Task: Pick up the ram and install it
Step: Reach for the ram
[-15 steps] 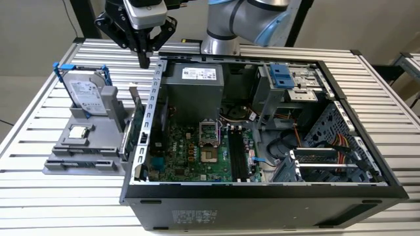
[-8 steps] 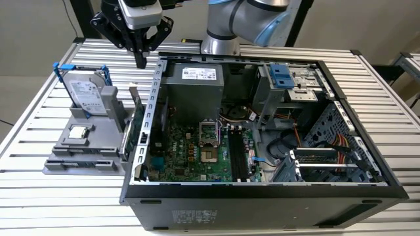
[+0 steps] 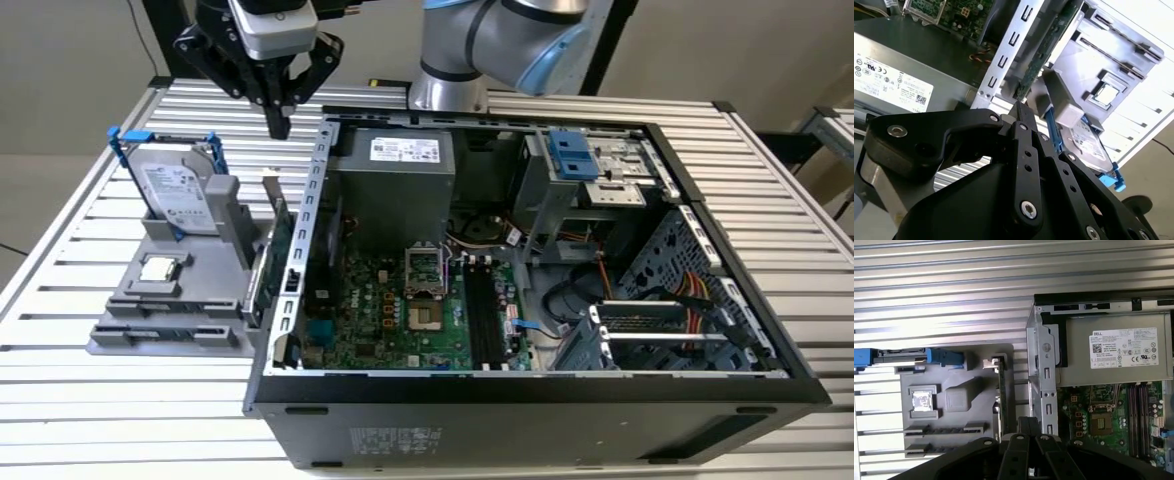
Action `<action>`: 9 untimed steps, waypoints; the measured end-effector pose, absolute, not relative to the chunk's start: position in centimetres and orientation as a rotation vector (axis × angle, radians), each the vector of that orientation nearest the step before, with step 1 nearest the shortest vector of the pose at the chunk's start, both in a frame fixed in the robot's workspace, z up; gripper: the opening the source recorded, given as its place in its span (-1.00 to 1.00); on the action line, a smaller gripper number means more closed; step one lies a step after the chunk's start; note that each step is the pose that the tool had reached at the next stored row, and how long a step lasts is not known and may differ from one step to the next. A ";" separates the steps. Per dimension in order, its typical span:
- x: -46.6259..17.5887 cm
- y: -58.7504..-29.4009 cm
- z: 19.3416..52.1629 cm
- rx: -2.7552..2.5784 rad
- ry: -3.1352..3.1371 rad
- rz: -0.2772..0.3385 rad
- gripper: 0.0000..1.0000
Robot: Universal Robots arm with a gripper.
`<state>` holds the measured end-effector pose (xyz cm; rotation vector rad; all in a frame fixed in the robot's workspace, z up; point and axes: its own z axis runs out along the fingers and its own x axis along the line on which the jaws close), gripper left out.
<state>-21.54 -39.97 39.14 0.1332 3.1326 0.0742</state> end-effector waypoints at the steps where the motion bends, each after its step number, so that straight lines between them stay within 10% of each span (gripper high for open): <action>1: -21.6 -40.0 39.1 0.133 3.133 0.074 -1.00; 9: -22.3 -40.0 39.1 0.134 3.135 0.074 -1.00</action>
